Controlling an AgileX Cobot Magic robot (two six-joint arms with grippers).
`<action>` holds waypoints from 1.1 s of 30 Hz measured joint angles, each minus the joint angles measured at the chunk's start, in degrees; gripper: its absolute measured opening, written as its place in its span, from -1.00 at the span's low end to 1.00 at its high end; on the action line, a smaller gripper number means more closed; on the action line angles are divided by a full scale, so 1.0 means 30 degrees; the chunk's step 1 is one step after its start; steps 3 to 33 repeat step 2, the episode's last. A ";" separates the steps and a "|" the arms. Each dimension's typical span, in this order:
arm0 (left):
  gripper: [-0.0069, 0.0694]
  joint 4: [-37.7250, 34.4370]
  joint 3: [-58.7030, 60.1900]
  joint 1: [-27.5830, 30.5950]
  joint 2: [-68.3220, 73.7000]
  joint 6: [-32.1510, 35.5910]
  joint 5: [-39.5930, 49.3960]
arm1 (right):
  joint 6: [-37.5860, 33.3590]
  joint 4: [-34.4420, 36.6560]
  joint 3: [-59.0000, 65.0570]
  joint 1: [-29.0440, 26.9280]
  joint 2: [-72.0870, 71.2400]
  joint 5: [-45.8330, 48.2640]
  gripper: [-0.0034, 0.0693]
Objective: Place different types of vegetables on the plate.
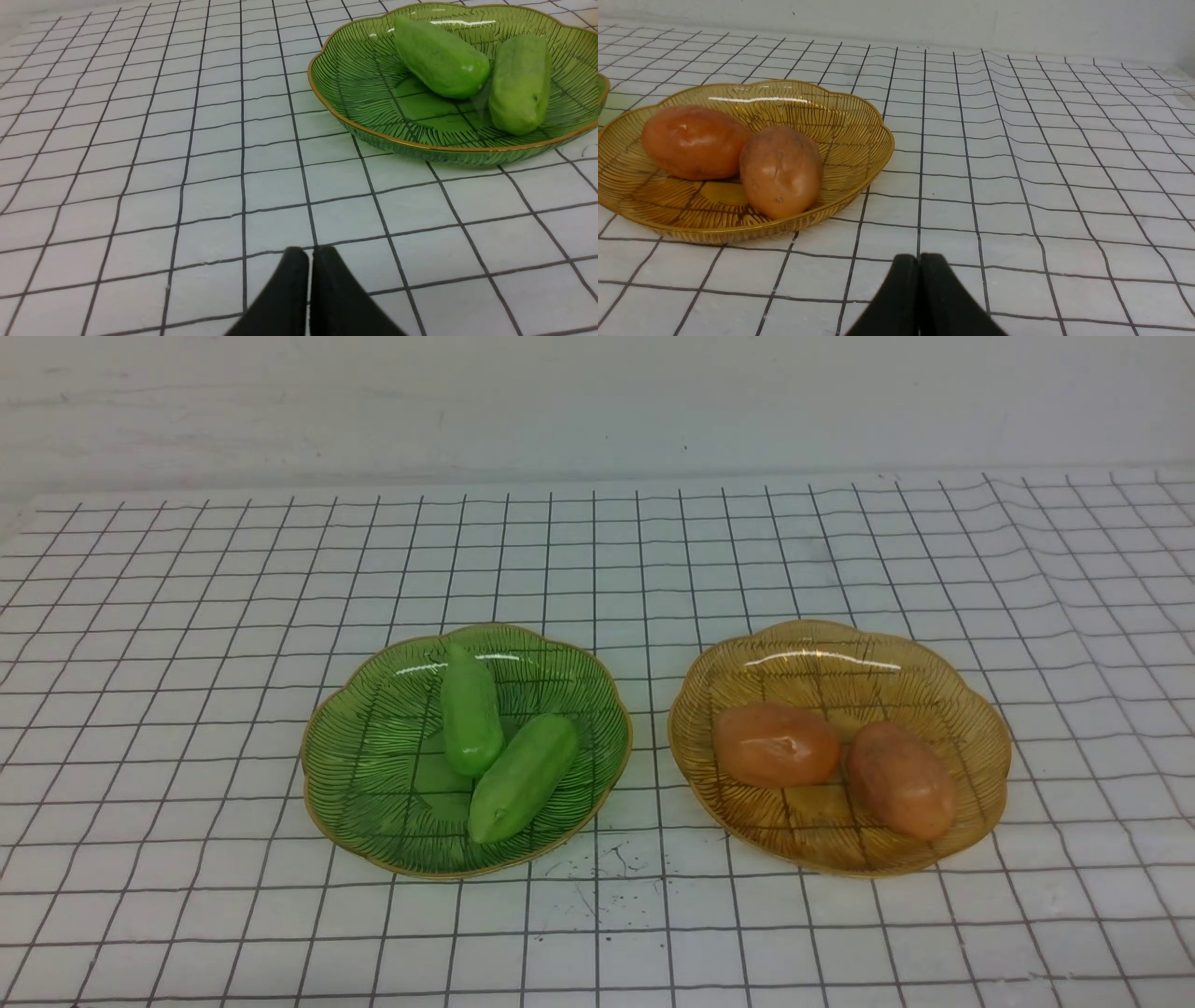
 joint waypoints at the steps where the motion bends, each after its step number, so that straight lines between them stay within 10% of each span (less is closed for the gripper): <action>1: -0.84 0.0000 0.0000 0.0000 0.0000 0.0000 0.0000 | 0.0000 0.0000 0.0000 0.0000 0.0000 0.0000 -0.94; 33: -0.84 0.0000 0.0000 0.0000 0.0000 0.0000 0.0000 | 0.0000 0.0000 0.0000 0.0000 0.0000 0.0000 -0.94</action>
